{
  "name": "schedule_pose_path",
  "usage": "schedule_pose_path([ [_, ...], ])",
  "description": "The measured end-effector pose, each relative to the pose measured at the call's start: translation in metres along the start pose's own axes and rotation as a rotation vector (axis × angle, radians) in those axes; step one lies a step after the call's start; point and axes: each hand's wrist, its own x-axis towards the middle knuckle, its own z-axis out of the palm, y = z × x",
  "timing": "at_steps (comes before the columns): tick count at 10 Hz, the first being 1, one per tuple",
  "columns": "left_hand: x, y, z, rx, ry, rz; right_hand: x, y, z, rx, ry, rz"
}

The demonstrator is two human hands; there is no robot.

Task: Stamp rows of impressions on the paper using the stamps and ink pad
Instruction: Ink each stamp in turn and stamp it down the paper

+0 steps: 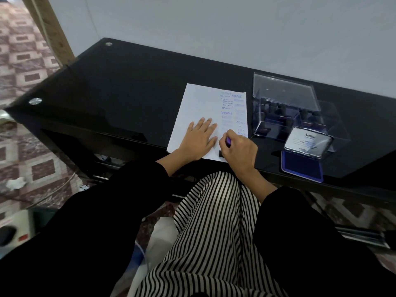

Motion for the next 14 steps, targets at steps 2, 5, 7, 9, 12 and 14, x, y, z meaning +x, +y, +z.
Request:
schedule_pose_path([
  [2, 0.000, 0.000, 0.000, -0.007, 0.002, 0.001, -0.002, 0.001, 0.002, -0.001, 0.004, -0.009],
  [5, 0.001, 0.000, 0.001, 0.007, 0.000, -0.007, -0.005, 0.002, 0.001, -0.026, 0.019, -0.030],
  [7, 0.002, 0.000, 0.001, 0.011, -0.002, -0.008, -0.005, 0.001, -0.001, -0.027, 0.002, -0.025],
  [9, 0.001, 0.000, 0.001, 0.014, -0.008, -0.001, 0.001, -0.004, -0.008, 0.000, -0.061, 0.042],
  [12, 0.003, 0.003, -0.010, 0.022, -0.057, -0.009, 0.012, 0.003, -0.021, 0.131, -0.345, 0.335],
  [14, 0.008, 0.007, -0.026, -0.018, -0.092, -0.004, 0.023, 0.035, -0.051, 0.197, -0.206, 0.479],
])
